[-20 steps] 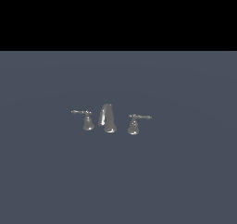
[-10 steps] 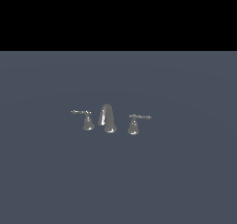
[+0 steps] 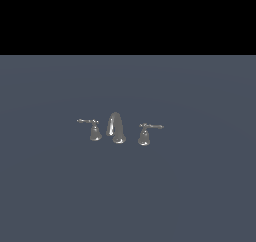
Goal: Turn on the faucet by rotating a designated handle.
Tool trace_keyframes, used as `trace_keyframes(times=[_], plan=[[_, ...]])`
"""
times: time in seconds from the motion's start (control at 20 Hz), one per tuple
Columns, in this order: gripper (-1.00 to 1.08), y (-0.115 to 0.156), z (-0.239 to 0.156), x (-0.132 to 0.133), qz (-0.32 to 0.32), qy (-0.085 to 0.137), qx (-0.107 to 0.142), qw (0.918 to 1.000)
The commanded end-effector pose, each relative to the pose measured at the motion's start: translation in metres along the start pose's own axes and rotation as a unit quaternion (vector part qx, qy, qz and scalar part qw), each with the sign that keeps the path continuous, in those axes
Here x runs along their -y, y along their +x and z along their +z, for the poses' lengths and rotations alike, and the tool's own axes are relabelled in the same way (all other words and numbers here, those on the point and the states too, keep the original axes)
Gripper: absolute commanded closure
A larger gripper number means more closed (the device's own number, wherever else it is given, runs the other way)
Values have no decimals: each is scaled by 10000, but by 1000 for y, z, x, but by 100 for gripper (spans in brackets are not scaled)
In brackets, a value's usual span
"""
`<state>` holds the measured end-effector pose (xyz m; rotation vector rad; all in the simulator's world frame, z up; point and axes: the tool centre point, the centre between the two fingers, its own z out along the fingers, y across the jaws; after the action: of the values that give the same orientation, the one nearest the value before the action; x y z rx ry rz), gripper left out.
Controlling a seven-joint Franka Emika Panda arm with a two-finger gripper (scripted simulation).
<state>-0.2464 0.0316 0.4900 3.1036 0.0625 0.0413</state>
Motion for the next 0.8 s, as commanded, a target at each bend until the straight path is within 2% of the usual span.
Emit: trace_keyframes(times=[0.0, 0.45, 0.75], plan=[[108, 6, 3, 3, 79, 88, 26, 9999], [108, 45, 25, 22, 663, 609, 242, 9956], [108, 84, 55, 43, 1375, 1016, 542, 9838]])
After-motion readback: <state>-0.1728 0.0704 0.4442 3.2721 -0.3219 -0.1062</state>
